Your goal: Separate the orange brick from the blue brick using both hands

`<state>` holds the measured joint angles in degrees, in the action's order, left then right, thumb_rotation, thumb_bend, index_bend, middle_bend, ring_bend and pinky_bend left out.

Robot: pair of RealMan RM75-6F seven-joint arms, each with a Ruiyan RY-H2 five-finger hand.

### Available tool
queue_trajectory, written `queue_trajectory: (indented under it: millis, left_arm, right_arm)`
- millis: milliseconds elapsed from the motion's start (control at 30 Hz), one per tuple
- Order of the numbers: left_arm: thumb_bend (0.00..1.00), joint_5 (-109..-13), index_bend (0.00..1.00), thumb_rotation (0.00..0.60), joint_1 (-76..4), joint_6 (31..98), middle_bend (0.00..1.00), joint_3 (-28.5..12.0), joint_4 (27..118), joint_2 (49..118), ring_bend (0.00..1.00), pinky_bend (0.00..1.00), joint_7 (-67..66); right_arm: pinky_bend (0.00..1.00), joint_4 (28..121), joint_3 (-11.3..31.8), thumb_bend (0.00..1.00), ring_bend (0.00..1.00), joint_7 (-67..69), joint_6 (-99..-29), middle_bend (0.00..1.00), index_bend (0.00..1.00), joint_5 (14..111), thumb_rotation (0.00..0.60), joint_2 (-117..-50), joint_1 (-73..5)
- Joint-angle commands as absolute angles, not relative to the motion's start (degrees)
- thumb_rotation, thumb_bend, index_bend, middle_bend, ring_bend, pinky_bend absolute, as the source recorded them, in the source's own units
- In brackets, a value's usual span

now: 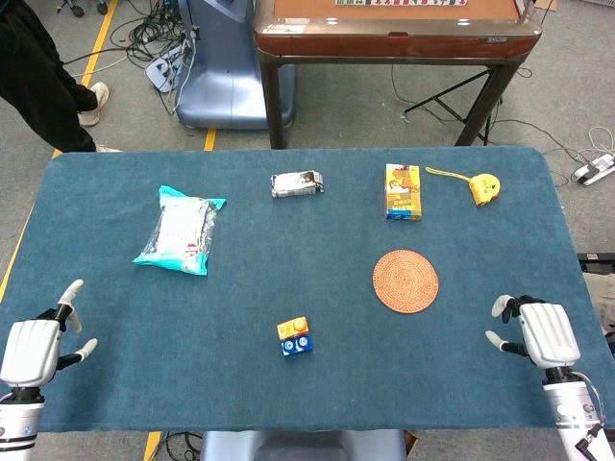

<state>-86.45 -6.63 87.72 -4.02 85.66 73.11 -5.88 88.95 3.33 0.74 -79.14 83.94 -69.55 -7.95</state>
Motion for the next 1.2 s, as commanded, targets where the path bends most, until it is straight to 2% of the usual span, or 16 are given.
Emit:
queue_trajectory:
  millis: [33, 200, 300, 433, 467, 567, 633, 700, 967, 1200]
  left_arm:
    - [0.13, -85.93, 0.11, 0.600, -6.72, 86.55, 0.54, -3.61, 87.07, 72.59, 0.55, 0.80, -5.71]
    - [0.13, -85.40, 0.11, 0.600, -7.06, 85.21, 0.53, -3.41, 87.85, 71.93, 0.55, 0.80, -6.34]
    - [0.13, -84.61, 0.11, 0.600, -7.17, 84.25, 0.53, -3.33, 88.50, 71.45, 0.55, 0.80, -6.59]
    - [0.13, -84.20, 0.11, 0.600, -7.22, 83.36, 0.52, -2.96, 88.74, 71.21, 0.55, 0.80, -6.66]
    - [0.13, -84.24, 0.11, 0.600, -7.21, 83.26, 0.52, -2.83, 88.70, 71.22, 0.55, 0.80, -6.62]
    - [0.13, -84.62, 0.11, 0.600, -7.02, 83.47, 0.52, -2.49, 88.42, 71.38, 0.55, 0.80, -6.40]
    - [0.13, -84.66, 0.11, 0.600, -6.85, 83.56, 0.52, -2.33, 88.13, 71.62, 0.55, 0.80, -5.91]
    - [0.13, -84.79, 0.11, 0.600, -6.81, 83.49, 0.52, -2.16, 87.84, 71.65, 0.55, 0.80, -5.79]
    - [0.13, -84.61, 0.11, 0.600, -6.58, 83.48, 0.52, -2.07, 86.80, 71.82, 0.55, 0.80, -4.75]
    - [0.13, -84.39, 0.11, 0.600, -6.38, 83.25, 0.52, -1.85, 86.27, 72.05, 0.55, 0.80, -4.48]
  right_arm:
    - [0.56, 87.90, 3.46, 0.18, 0.51, 1.26, -79.05, 0.60, 0.53, 83.52, 0.600, -70.59, -7.93]
    - [0.58, 87.16, 3.23, 0.18, 0.51, 3.44, -77.77, 0.60, 0.53, 84.11, 0.600, -71.42, -8.68]
    - [0.67, 88.62, 3.79, 0.15, 0.52, 5.03, -76.89, 0.62, 0.53, 84.99, 0.600, -70.61, -9.94]
    - [0.84, 92.67, 4.86, 0.06, 0.69, 6.65, -73.65, 0.79, 0.53, 85.67, 0.600, -68.22, -12.83]
    - [0.90, 93.95, 5.17, 0.03, 0.76, 6.82, -72.39, 0.85, 0.52, 85.56, 0.600, -67.55, -13.73]
    - [0.99, 98.13, 6.63, 0.00, 0.90, 6.41, -67.56, 0.98, 0.44, 84.23, 0.600, -65.50, -17.14]
    - [1.00, 100.80, 8.06, 0.00, 0.97, 4.89, -64.15, 1.00, 0.42, 82.26, 0.600, -64.60, -19.70]
    - [1.00, 103.42, 9.68, 0.00, 1.00, 2.83, -60.72, 1.00, 0.41, 79.40, 0.600, -63.92, -22.33]
    - [1.00, 111.04, 14.62, 0.00, 1.00, -4.25, -49.57, 1.00, 0.41, 66.85, 0.600, -61.73, -32.23]
    - [1.00, 114.61, 14.49, 0.00, 1.00, -11.42, -45.29, 1.00, 0.41, 57.72, 0.600, -61.85, -39.11]
